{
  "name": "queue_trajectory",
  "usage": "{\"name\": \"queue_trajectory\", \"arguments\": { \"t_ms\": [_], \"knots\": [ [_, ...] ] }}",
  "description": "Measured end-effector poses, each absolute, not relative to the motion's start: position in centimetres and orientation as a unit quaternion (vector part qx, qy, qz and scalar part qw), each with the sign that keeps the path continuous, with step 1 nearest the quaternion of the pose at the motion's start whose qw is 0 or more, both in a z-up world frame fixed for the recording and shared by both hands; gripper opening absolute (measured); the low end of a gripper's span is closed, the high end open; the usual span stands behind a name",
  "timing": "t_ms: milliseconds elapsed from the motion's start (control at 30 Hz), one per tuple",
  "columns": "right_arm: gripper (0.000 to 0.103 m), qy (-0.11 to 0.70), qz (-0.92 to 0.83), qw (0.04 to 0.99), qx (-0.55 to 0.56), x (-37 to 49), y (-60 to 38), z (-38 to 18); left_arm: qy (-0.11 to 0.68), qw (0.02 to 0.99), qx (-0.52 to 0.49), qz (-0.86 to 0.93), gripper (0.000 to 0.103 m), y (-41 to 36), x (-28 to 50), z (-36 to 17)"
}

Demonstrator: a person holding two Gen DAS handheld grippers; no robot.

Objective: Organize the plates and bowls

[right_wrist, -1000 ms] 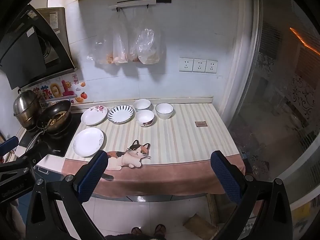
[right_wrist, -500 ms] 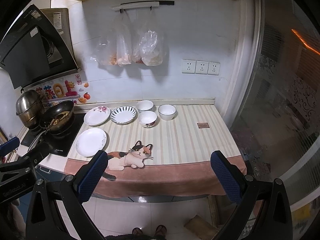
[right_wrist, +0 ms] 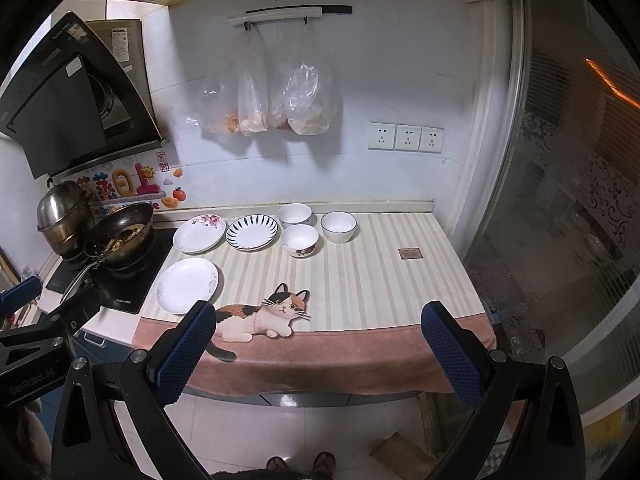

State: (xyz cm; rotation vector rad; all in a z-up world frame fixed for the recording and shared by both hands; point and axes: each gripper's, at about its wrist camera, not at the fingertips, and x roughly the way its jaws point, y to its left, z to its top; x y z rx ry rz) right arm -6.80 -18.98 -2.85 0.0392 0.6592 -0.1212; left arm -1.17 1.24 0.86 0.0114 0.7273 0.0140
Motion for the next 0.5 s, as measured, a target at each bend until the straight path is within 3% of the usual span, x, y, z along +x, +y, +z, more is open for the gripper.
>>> {"name": "queue_trajectory", "arguments": {
  "t_ms": [500],
  "knots": [
    [0.103, 0.322, -0.056, 0.945, 0.018, -6.65, -18.81, -2.91, 0.356, 0.935, 0.007, 0.006, 0.103, 1.32, -1.34, 0.74]
  ]
}}
